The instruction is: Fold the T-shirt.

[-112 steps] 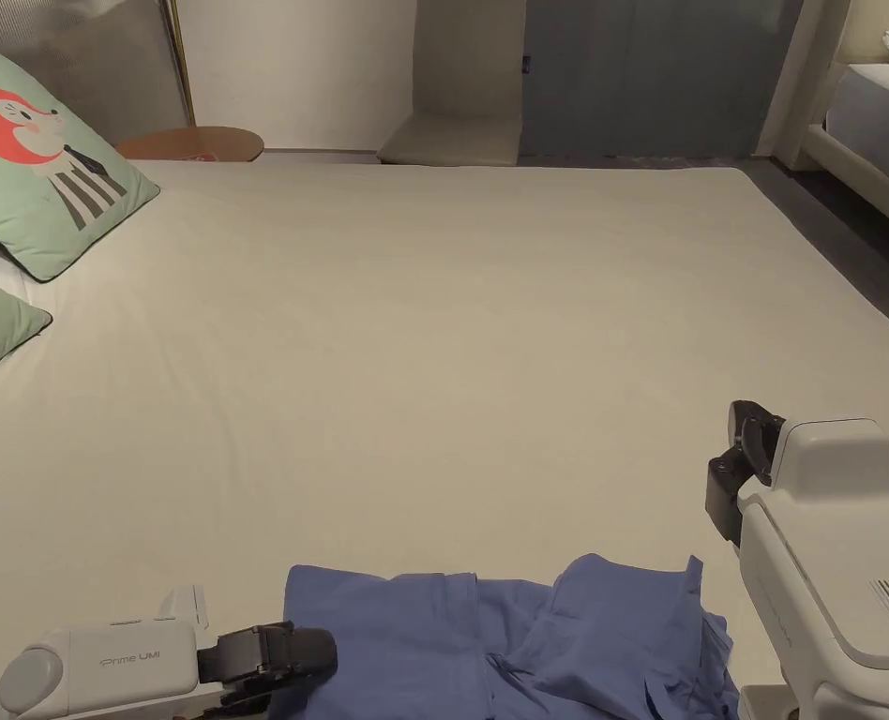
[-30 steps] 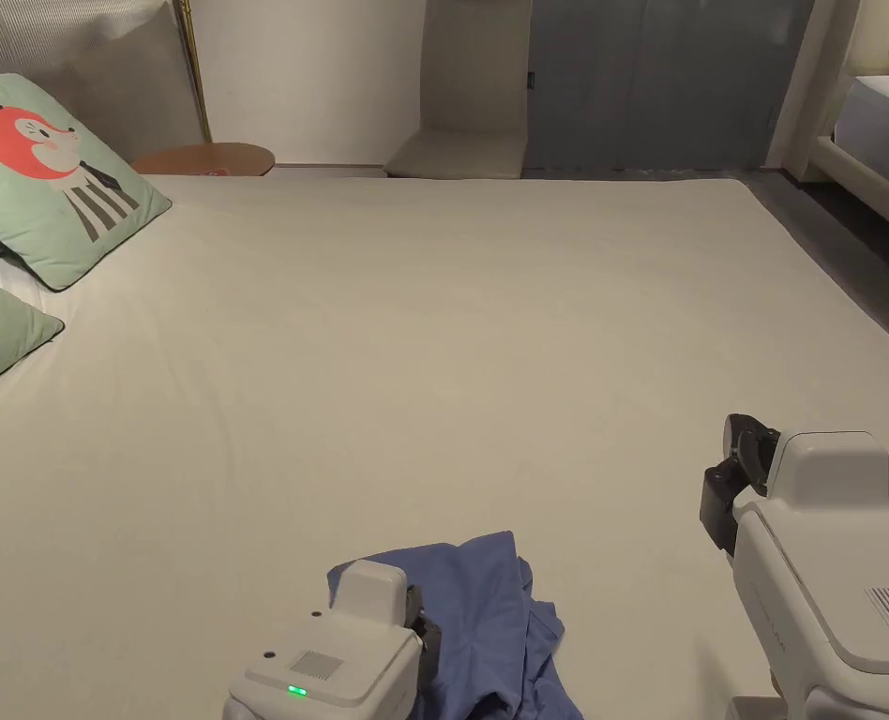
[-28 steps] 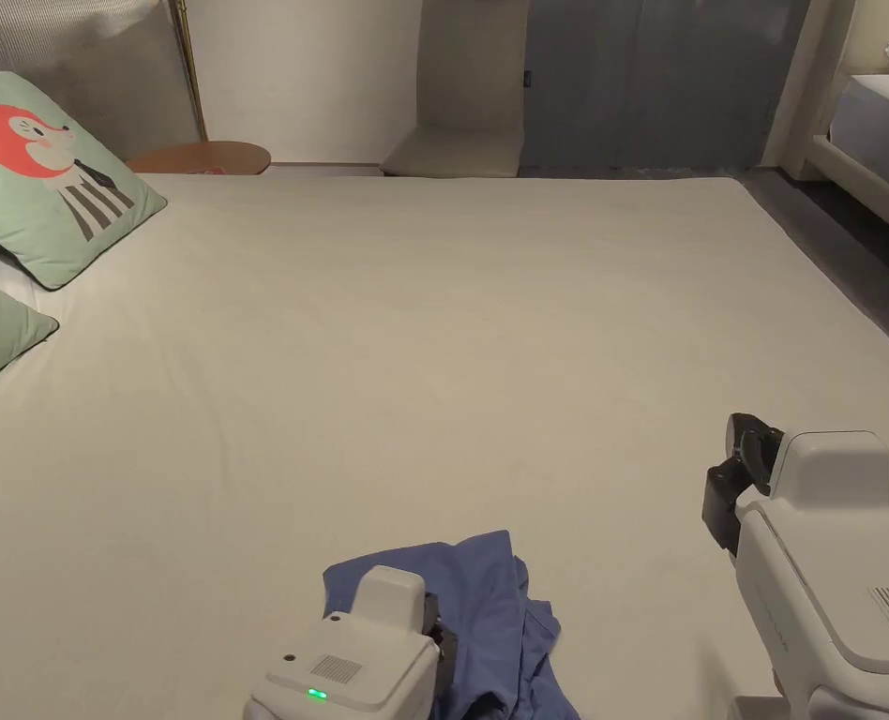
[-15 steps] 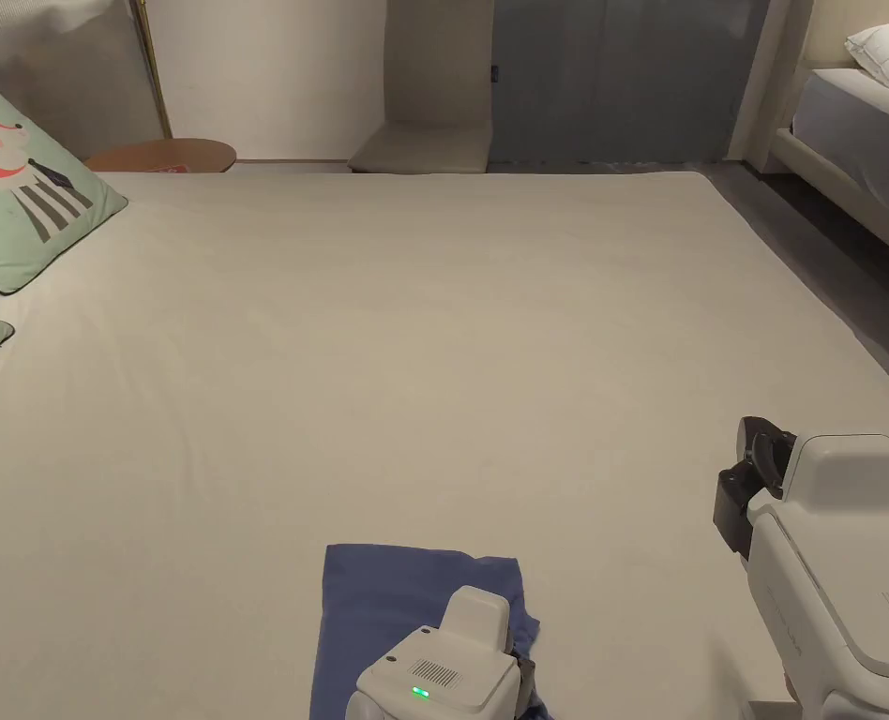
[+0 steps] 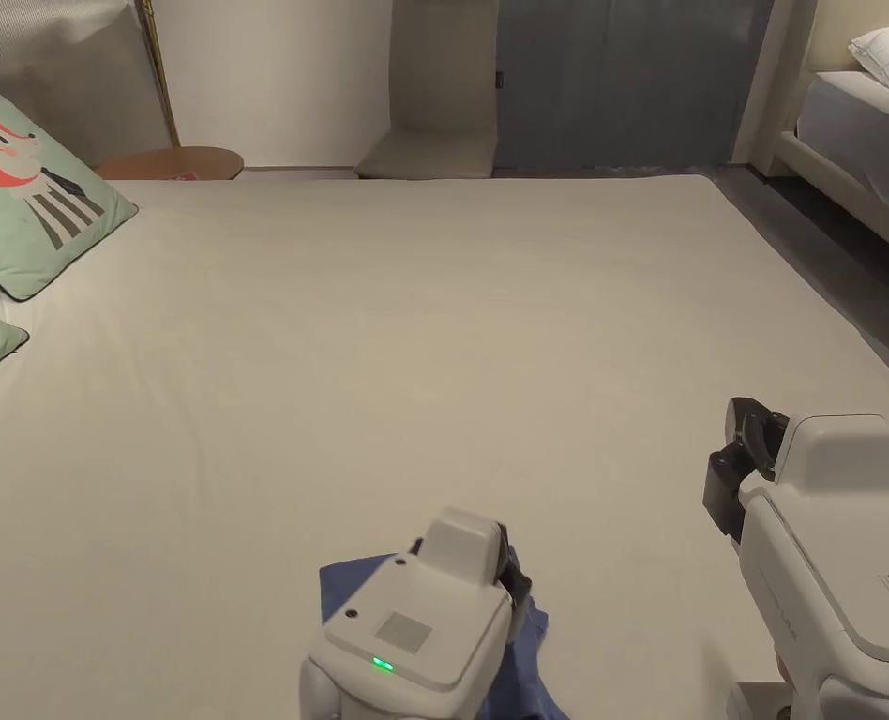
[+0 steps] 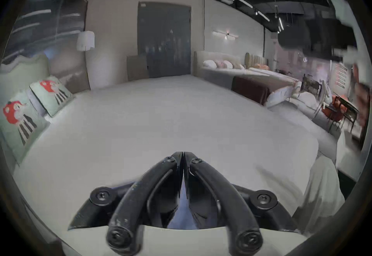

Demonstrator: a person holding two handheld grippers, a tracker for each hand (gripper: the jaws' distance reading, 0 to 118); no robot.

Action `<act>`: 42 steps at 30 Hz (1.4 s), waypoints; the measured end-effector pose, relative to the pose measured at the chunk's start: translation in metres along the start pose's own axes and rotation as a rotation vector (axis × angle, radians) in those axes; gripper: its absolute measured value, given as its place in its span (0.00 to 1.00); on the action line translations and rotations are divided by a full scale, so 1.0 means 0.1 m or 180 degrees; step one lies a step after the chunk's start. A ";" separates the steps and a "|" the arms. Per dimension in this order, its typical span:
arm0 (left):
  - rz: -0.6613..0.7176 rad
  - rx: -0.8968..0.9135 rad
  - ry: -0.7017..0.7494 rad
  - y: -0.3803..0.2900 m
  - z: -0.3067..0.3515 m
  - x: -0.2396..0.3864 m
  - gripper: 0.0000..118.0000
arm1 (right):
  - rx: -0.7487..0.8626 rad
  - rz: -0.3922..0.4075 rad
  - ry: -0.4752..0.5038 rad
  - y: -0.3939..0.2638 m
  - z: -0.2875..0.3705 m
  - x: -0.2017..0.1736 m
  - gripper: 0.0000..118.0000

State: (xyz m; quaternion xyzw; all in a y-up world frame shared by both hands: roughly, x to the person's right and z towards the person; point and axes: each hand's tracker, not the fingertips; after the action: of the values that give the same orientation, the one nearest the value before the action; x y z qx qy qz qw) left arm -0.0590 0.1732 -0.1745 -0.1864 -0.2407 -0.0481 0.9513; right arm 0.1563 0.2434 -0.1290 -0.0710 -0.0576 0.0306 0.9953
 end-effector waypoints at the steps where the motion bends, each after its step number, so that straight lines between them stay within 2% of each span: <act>1: -0.0019 0.0071 0.0060 0.08 0.06 -0.06 0.00 | 0.0022 -0.0011 0.0021 0.02 0.01 -0.03 0.01; 9: -0.0158 0.0653 0.0666 0.52 0.46 -0.64 0.00 | 0.0212 -0.0067 0.0144 0.18 0.05 -0.28 0.01; 17: -0.0018 0.0952 0.1159 0.65 0.72 -1.15 0.00 | 0.0322 -0.0058 0.0236 0.25 0.06 -0.46 0.01; 24: 0.0071 0.1000 0.1369 0.57 0.83 -1.35 0.00 | 0.0344 -0.0041 0.0274 0.27 0.05 -0.50 0.01; 32: 0.0133 0.0993 0.1378 0.56 0.84 -1.40 0.00 | 0.0329 -0.0036 0.0318 0.28 0.03 -0.54 0.01; 36: 0.0126 0.0973 0.1373 0.55 0.81 -1.41 0.00 | 0.0150 -0.0059 0.0446 0.19 -0.05 -0.63 0.01; 42: 0.0154 0.0945 0.1351 0.50 0.78 -1.44 0.00 | -0.0578 -0.0027 0.0762 -0.30 -0.35 -0.92 0.01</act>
State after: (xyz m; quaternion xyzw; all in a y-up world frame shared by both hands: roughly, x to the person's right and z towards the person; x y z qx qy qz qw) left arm -0.2104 0.2495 -0.1959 -0.0362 -0.0356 -0.0276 0.9983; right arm 0.0706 0.2031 -0.1689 -0.1637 0.0587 0.0123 0.9847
